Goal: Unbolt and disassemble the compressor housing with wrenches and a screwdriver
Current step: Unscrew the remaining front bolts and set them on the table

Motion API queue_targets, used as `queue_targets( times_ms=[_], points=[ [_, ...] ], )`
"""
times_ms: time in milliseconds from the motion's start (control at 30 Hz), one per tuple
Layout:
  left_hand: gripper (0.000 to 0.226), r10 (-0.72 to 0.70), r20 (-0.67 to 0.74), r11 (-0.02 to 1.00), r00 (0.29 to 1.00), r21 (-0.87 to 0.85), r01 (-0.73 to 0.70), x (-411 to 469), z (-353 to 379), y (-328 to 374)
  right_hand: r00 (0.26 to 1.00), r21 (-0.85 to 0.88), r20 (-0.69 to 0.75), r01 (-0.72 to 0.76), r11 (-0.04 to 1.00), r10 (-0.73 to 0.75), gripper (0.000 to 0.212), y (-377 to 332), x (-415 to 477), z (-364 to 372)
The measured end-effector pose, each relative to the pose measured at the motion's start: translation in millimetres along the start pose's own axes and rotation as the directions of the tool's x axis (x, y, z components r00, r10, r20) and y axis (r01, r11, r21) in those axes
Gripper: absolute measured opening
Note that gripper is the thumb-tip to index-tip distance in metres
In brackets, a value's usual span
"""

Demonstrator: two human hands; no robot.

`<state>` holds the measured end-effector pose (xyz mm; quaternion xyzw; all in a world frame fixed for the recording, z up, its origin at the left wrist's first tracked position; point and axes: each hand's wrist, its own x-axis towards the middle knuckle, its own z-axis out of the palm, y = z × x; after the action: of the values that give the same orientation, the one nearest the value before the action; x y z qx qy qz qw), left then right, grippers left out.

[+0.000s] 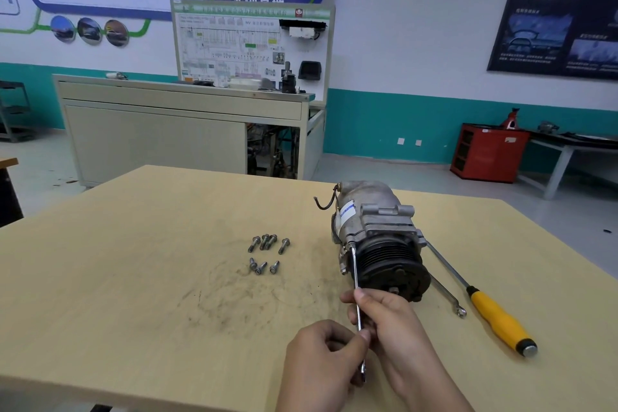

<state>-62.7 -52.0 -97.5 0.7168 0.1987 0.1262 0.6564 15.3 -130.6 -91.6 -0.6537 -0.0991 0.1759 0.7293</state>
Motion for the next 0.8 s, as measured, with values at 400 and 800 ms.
queue_targets(
  times_ms=[400,800],
  points=[
    [0.025,0.053,-0.049,0.99,0.997,0.135,-0.046,7.2,0.5,-3.3,0.999,-0.047,-0.03,0.032,0.998,-0.034,0.034,6.3,1.8,4.8],
    [0.026,0.082,-0.048,0.968,0.995,0.241,-0.069,11.4,-10.5,-7.9,0.997,-0.087,-0.046,0.051,0.995,-0.055,0.032,12.1,3.0,8.8]
  ],
)
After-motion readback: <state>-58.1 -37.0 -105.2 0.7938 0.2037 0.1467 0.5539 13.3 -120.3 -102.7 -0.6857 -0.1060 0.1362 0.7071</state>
